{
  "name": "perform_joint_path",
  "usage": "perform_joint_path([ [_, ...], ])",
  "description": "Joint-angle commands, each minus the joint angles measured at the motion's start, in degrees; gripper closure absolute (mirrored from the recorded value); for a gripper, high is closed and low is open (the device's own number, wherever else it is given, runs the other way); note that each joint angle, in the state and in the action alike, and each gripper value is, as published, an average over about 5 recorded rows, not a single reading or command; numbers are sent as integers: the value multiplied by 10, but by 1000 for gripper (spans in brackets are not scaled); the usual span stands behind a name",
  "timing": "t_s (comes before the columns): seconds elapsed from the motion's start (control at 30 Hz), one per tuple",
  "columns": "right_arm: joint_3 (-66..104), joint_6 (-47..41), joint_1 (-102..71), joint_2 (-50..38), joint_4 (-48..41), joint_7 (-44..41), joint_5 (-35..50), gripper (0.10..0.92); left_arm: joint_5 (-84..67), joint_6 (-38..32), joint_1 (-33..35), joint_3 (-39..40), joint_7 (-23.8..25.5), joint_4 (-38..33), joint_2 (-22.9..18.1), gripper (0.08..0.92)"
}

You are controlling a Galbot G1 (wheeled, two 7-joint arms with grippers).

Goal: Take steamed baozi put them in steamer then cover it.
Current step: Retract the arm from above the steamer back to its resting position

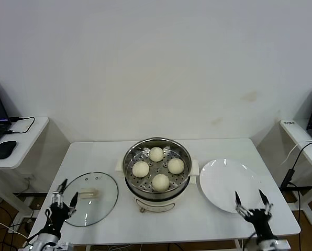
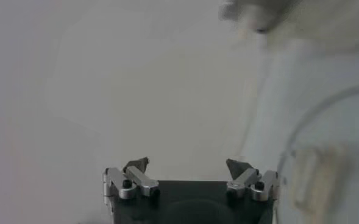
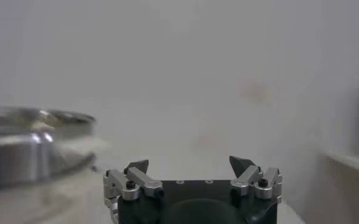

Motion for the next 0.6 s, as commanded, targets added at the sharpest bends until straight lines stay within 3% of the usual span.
perform_joint_path([
  [0.03, 59, 17, -59, 58, -18, 12, -23, 203, 148, -4, -1, 31, 29, 34, 12, 177],
  [0.6, 59, 15, -69, 71, -11, 19, -42, 203, 121, -6, -132, 67, 25, 158, 16, 177],
])
